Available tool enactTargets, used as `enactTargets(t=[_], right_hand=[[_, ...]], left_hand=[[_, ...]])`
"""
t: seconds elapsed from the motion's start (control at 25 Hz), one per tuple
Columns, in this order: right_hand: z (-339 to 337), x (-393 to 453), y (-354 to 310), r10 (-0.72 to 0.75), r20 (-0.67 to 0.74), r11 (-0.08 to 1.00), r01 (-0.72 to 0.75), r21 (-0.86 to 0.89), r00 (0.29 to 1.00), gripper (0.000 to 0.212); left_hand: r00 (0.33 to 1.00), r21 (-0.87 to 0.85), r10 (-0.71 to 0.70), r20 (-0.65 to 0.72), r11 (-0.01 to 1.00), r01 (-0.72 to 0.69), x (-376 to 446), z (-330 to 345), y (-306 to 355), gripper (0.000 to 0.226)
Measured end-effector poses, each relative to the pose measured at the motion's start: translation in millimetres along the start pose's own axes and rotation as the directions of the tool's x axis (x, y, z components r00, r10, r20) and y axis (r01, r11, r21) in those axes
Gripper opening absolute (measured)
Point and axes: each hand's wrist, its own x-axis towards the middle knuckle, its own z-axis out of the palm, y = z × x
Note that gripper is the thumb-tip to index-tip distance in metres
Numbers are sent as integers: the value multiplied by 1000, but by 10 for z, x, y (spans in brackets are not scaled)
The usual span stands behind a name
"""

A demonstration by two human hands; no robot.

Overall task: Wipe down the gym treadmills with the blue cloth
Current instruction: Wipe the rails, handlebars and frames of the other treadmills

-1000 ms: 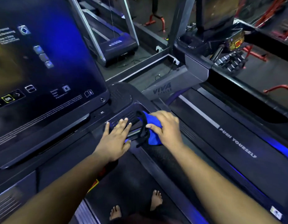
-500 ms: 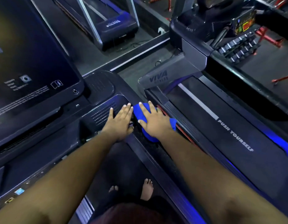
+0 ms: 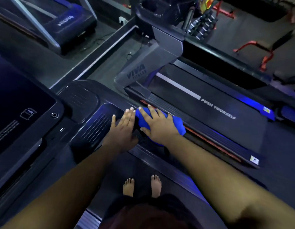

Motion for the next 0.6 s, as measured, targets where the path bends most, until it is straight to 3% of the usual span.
enactTargets(t=[0.24,0.48,0.6], right_hand=[[191,-1063,637,89,23,995,-88,-40,996,78],[71,-350,134,92,12,995,-92,-28,996,79],[128,-670,395,43,4,999,-43,-27,999,79]], left_hand=[[996,136,77,46,987,-83,-6,-25,1,99],[989,140,146,-13,980,-143,-49,-14,34,97],[987,169,158,-37,974,-150,-69,-28,105,94]])
